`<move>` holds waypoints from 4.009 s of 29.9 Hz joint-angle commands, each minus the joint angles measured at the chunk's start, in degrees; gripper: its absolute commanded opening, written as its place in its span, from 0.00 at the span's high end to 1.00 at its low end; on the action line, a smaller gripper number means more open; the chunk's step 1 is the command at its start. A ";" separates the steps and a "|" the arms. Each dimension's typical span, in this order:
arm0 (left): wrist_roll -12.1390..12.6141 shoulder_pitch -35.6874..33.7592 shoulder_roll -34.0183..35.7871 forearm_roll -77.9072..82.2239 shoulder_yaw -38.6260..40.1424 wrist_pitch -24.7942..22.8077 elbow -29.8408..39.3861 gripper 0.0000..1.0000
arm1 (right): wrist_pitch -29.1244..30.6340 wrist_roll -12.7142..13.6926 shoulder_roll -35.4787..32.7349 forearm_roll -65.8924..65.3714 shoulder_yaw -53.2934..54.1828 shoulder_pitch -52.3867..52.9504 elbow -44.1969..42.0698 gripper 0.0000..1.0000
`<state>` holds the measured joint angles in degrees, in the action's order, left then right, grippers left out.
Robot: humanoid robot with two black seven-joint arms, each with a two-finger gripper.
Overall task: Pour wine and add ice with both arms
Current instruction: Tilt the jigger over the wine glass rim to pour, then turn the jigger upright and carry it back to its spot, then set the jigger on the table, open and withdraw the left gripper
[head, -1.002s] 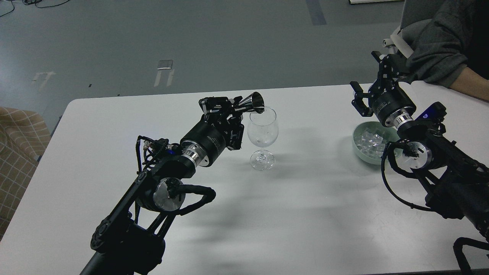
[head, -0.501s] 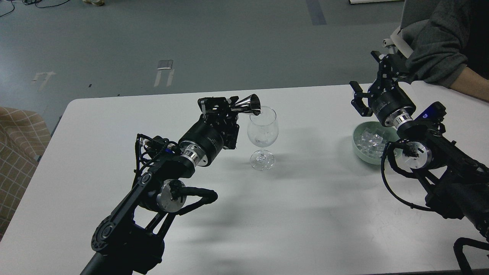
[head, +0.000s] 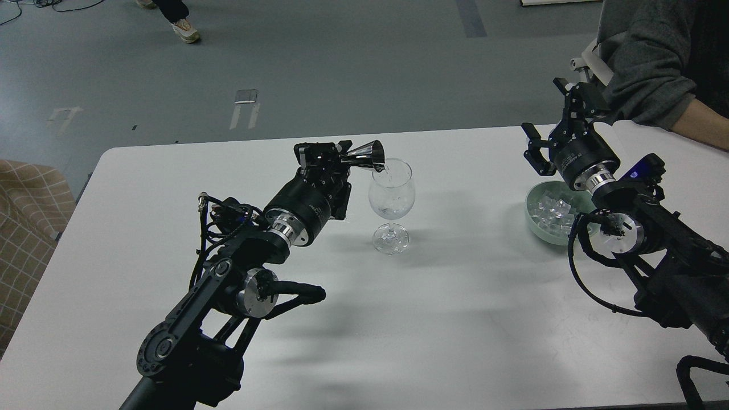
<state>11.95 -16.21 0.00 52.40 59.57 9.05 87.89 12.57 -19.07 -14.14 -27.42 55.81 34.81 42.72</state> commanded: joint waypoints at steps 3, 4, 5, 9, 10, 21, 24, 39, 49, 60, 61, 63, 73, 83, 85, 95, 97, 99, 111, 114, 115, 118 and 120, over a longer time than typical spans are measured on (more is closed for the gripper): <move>0.00 -0.05 0.00 2.18 -0.95 0.09 0.00 0.87 | 0.00 0.00 -0.01 0.00 0.00 0.00 0.00 0.00; 0.00 -0.05 0.00 3.40 -1.12 0.00 0.09 0.87 | 0.00 0.00 -0.01 0.00 0.00 0.00 0.00 0.00; 0.00 -0.05 0.00 4.54 -1.30 0.00 0.09 0.87 | 0.00 0.00 0.08 0.00 0.00 0.00 0.00 0.00; 0.00 -0.14 0.00 5.61 -2.18 0.00 0.09 0.87 | 0.00 0.00 -0.01 0.00 0.00 0.00 0.00 0.00; 0.00 -0.14 0.00 5.61 -2.18 0.09 0.09 0.87 | 0.00 0.00 -0.01 0.00 0.00 0.00 0.00 0.00; 0.00 -0.05 0.00 8.60 -1.92 0.17 0.09 0.87 | 0.00 0.00 0.08 0.00 0.00 0.00 0.00 0.00; -0.09 -0.05 0.00 8.60 -2.00 0.17 0.09 0.87 | 0.00 0.00 0.08 0.00 0.00 0.00 0.00 0.00; 0.09 -2.86 0.00 12.90 -2.00 0.62 0.44 0.87 | 0.00 0.00 0.08 0.00 0.00 0.00 0.26 0.00; 0.18 -2.86 0.00 14.93 -1.92 0.53 0.62 0.86 | 0.00 0.00 0.08 -0.09 0.00 -0.09 0.18 0.00; 1.85 -3.30 0.00 -14.96 7.84 2.28 0.88 0.86 | 0.00 0.00 0.08 -0.09 -0.09 -0.09 0.18 0.00; 2.45 -3.30 0.00 -19.83 10.19 2.28 0.88 0.86 | 0.00 0.00 0.08 -0.09 -0.09 -0.09 0.18 0.00; 2.72 -3.13 0.00 -25.92 13.72 2.37 0.88 0.86 | 0.00 0.00 0.08 0.00 -0.09 -0.09 0.18 0.00; 2.81 5.82 0.00 -47.03 28.13 -0.17 0.62 0.83 | 0.00 0.00 0.08 -0.09 -0.09 -0.09 0.26 0.00; 2.20 13.92 0.00 -51.08 32.27 -8.78 -5.26 0.82 | 0.00 0.00 0.17 -0.09 -0.09 -0.09 0.26 0.00; 2.20 13.92 0.00 -51.08 32.71 -11.07 -8.34 0.80 | 0.00 0.00 0.26 -0.09 -0.09 -0.09 0.26 0.00; 0.61 12.96 0.00 -50.47 32.89 -16.00 -19.95 0.71 | 0.00 0.00 0.26 -0.09 -0.09 -0.09 0.26 0.00; 0.61 12.87 0.00 -50.55 32.89 -16.00 -19.95 0.66 | 0.00 0.00 0.08 -0.09 -0.17 -0.09 0.26 0.00; 0.61 12.78 0.00 -50.64 32.89 -16.00 -20.04 0.62 | 0.00 0.00 0.17 -0.09 -0.17 -0.09 0.26 0.00; 0.61 12.25 0.00 -50.47 32.71 -15.65 -20.65 0.44 | -0.09 0.00 0.34 -0.09 -0.09 -0.09 0.26 0.00; 0.61 12.17 0.00 -50.38 32.71 -15.56 -20.65 0.43 | -0.09 0.00 0.34 -0.09 -0.09 -0.09 0.26 0.00; 0.70 11.99 0.00 -50.38 32.63 -15.56 -20.65 0.42 | -0.09 0.00 0.34 -0.09 -0.09 -0.09 0.26 0.00; 0.97 11.90 0.00 -50.29 32.54 -15.56 -20.65 0.33 | -0.09 0.00 0.43 -0.09 -0.09 -0.09 0.26 0.00; 0.97 11.90 0.00 -50.29 32.45 -15.47 -20.65 0.24 | -0.09 0.00 0.43 -0.09 -0.09 -0.09 0.26 0.00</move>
<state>12.79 -4.28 0.00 2.06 92.11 -6.48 67.24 12.48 -19.08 -13.78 -27.52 55.71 34.72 42.98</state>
